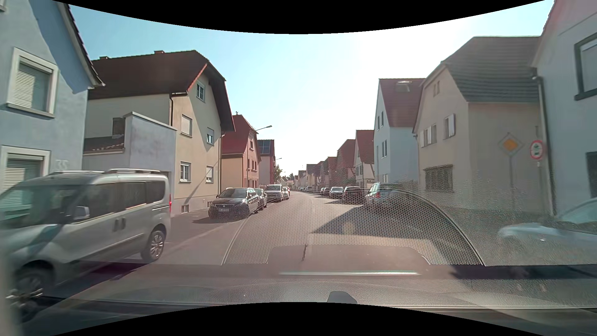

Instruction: Follow the waypoints while adhering to traffic rules and regulations

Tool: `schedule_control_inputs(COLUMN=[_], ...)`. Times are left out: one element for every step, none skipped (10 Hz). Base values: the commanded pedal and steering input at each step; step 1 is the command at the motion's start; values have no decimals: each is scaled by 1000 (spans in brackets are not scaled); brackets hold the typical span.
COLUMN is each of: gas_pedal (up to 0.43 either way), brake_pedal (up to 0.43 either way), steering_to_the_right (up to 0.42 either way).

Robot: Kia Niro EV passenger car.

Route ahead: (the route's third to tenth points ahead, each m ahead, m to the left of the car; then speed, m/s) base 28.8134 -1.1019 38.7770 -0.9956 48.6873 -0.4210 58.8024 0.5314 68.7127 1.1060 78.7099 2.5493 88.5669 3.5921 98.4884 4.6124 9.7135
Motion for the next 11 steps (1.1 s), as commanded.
schedule_control_inputs(gas_pedal=[28,28,28,28,28,28,28,28,28,28,28], brake_pedal=[0,0,0,0,0,0,0,0,0,0,0], steering_to_the_right=[-5,-6,-6,-6,-6,-5,-6,-6,-5,-5,-6])
